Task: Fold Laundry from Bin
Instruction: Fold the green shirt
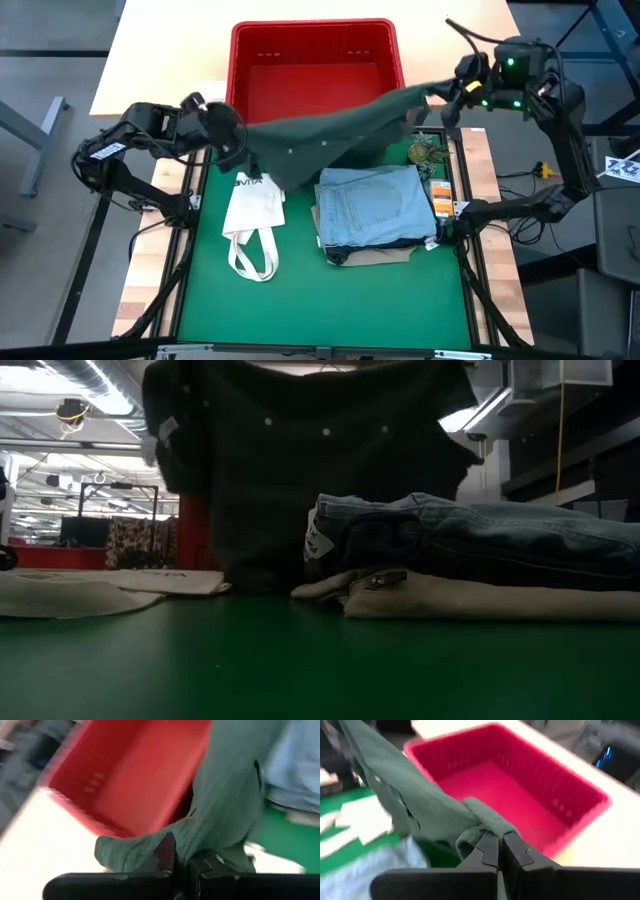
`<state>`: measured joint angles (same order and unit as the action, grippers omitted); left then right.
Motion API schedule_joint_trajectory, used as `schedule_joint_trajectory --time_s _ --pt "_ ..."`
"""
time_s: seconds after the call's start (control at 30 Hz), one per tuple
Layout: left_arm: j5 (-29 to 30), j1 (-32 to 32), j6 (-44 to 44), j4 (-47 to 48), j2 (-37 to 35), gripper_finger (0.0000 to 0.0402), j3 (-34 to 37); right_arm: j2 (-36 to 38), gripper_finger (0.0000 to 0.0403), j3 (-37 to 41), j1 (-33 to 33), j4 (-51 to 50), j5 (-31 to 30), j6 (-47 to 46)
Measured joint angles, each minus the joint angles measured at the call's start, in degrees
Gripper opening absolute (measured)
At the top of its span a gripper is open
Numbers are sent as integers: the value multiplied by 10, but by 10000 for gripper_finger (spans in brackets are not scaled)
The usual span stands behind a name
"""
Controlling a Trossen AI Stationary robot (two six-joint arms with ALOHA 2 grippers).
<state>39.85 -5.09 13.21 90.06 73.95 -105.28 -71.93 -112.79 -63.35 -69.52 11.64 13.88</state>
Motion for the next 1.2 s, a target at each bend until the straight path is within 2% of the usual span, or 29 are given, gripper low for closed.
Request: schedule_joint_trajectory --time_s 0.1,0.2,0.43,0.6,0.83,1.2 --pt "-70 21 2 -1 3 0 20 10 1 2 5 -56 -1 -2" --pt "-111 46 2 -1 2 0 42 23 1 8 24 -74 0 -34" --pt "-166 109 41 -1 2 0 94 49 1 9 73 -206 0 -88" --pt "-190 162 94 -2 2 0 124 90 1 40 126 -204 9 -154" --pt "-216 244 182 -13 2 0 168 183 1 166 205 -205 44 -259" --pt "-231 350 264 -143 3 0 245 322 1 378 282 -204 65 -404"
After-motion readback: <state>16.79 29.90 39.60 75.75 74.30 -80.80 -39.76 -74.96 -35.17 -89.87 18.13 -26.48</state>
